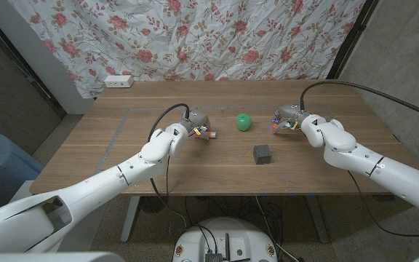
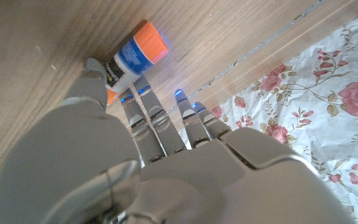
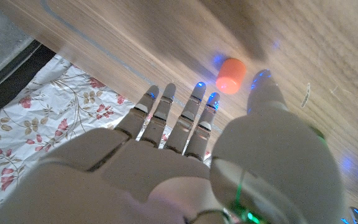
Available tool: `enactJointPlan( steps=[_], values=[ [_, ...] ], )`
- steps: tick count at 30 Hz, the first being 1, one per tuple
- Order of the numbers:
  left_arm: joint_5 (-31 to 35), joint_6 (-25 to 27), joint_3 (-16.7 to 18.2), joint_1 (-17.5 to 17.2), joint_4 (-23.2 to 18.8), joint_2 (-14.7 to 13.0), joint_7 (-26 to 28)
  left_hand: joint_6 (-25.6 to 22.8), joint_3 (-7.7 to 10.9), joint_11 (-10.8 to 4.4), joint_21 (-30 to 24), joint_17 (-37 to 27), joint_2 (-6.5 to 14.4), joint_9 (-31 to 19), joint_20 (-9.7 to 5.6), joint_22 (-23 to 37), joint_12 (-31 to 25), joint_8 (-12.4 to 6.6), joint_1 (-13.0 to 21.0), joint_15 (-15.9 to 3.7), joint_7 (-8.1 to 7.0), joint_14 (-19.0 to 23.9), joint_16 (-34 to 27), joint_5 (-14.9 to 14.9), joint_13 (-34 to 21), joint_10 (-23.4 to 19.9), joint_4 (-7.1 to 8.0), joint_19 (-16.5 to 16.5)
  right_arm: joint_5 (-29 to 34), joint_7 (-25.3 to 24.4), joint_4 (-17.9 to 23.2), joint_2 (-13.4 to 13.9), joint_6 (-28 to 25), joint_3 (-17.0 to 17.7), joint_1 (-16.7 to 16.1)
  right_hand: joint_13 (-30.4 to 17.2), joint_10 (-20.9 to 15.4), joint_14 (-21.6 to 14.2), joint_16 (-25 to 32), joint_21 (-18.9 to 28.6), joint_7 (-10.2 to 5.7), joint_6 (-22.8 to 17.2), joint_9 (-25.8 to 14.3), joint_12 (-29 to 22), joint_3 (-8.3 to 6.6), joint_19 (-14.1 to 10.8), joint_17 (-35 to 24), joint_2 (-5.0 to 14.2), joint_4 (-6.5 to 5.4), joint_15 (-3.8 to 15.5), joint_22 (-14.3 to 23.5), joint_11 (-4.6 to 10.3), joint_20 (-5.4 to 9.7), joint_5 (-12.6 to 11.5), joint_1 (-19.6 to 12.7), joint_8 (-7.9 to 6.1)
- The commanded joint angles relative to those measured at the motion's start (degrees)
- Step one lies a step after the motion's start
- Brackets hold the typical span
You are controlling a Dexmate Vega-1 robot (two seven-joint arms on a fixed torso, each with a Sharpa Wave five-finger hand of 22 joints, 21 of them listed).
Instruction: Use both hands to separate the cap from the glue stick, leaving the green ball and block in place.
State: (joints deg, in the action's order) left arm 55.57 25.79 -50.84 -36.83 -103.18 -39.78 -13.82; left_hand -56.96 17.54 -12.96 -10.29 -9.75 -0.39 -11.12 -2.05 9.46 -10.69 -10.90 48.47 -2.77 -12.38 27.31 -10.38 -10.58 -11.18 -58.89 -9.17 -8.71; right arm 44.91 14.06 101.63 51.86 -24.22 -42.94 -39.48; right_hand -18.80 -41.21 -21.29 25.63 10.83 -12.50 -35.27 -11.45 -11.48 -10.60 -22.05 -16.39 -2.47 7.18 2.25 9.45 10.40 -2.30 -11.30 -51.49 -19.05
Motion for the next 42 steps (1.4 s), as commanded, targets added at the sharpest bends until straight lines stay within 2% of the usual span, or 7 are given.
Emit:
enactJointPlan(
  steps=[1, 4, 14, 17, 23, 31, 42],
  values=[
    [1.6, 0.0, -0.4, 0.8, 0.0, 0.0, -3.4, 1.0, -0.38, 0.06, 0.0, -0.2, -0.3, -0.2, 0.01, 0.1, 0.2, 0.16, -1.0, -7.7, 0.04, -0.7, 0.0, -0.3, 0.0, 0.9, 0.11, 0.4, 0.2, -0.2, 0.2, 0.1, -0.3, 0.2, -0.4, 0.0, 0.1, -0.3, 0.1, 0.0, -0.2, 0.4, 0.0, -0.3, 0.11, -0.1, -0.1, -0.23, 0.09, 5.97, 0.2, 0.06, -0.31, -0.4, 0.0, 0.13],
    [2.7, -0.2, -0.9, 1.3, 0.2, -0.1, -4.3, 4.4, -0.8, 0.07, -0.1, -0.3, -0.9, -0.1, 0.35, 0.1, 0.4, 0.51, -2.3, -7.76, 0.08, -1.8, 0.0, -0.3, 0.1, 4.3, 0.32, 1.1, 0.3, -0.3, 0.0, -0.1, -0.6, 0.2, -0.4, 0.0, 0.0, -0.4, 0.1, 0.0, -0.19, 0.5, 0.0, -0.4, 0.12, -0.1, -0.2, -0.2, 0.09, 5.96, 0.3, 0.08, -0.32, -0.5, 0.1, 0.19],
    [4.5, -0.8, -1.3, 2.3, 0.7, 0.1, -7.3, 8.7, -1.35, 0.1, -0.1, -0.2, -1.8, 0.0, 0.34, 0.1, 0.4, 0.53, -4.0, -7.82, 0.12, -3.2, 0.0, -0.4, 0.0, 8.7, 0.33, 2.1, 0.1, -0.1, -0.3, -0.3, -1.0, 0.1, -0.2, 0.2, 0.1, -0.5, 0.2, 0.0, -0.18, 0.4, 0.1, -0.4, 0.13, -0.1, -0.3, -0.1, 0.11, 5.97, 0.3, -0.03, -0.32, -0.5, 0.4, 0.25],
    [4.5, -0.9, -1.1, 2.5, 0.8, 0.1, -7.9, 10.8, -1.48, 0.13, -0.1, -0.2, -2.1, 0.0, 0.45, 0.1, 0.4, 0.62, -4.6, -7.73, 0.13, -3.5, -0.1, -0.5, 0.0, 10.7, 0.34, 2.5, 0.1, 0.0, -0.4, -0.3, -1.0, 0.0, -0.1, 0.3, 1.0, -0.4, 0.0, 0.0, -0.16, 1.4, 0.1, -0.2, 0.31, -0.1, -0.3, -0.43, 0.12, 5.95, 0.3, -0.24, -0.42, -0.5, 0.8, 0.81],
    [5.5, 0.0, -1.1, 2.9, 1.0, 0.6, -9.8, 14.0, -1.7, 0.15, -0.1, -0.2, -2.5, 0.1, 0.66, 0.1, 0.4, 0.6, -5.7, -6.44, 0.22, -4.9, 0.0, -0.5, 0.0, 13.9, 0.39, 3.4, 0.2, 0.5, -0.8, -0.6, -1.2, -0.2, 0.3, 0.4, 1.6, -0.2, -0.2, 0.0, -0.17, 2.4, 0.1, 0.0, 0.3, 0.1, -0.3, -0.41, 0.14, 5.77, 0.3, -0.48, -0.57, -0.5, 1.1, 1.34],
    [6.4, -0.3, -1.2, 3.6, 1.0, 0.7, -11.6, 16.4, -2.09, 0.17, 0.0, -0.2, -3.0, 0.2, 0.9, 0.1, 0.3, 0.56, -7.1, -5.92, 0.25, -6.3, 0.2, -0.4, -0.1, 16.4, 0.59, 4.2, 0.1, 0.5, -1.2, -0.9, -1.5, -0.4, 0.7, 0.5, 1.8, -0.1, -0.4, 0.0, -0.17, 2.7, 0.2, -0.1, 0.38, 0.2, -0.4, -0.47, 0.11, 5.51, 0.3, -0.58, -0.63, -0.5, 1.4, 1.58],
    [8.0, 1.1, -0.2, 2.8, -2.4, 0.1, -14.1, 18.9, -2.69, 0.24, 0.0, -0.2, -3.9, 0.2, 1.61, 0.1, 0.5, 0.43, -9.1, -5.19, 0.85, -8.6, 0.2, -0.2, -0.1, 20.5, 0.73, 5.6, 0.5, 0.6, -1.5, -1.3, -2.6, -0.8, 1.1, 0.6, 2.3, 0.1, -0.4, 0.0, -0.16, 2.9, 0.2, -0.1, 0.34, 0.3, -0.5, -0.24, 0.12, 5.4, 0.3, -1.11, -0.69, -0.5, 1.7, 1.84]
  ],
)
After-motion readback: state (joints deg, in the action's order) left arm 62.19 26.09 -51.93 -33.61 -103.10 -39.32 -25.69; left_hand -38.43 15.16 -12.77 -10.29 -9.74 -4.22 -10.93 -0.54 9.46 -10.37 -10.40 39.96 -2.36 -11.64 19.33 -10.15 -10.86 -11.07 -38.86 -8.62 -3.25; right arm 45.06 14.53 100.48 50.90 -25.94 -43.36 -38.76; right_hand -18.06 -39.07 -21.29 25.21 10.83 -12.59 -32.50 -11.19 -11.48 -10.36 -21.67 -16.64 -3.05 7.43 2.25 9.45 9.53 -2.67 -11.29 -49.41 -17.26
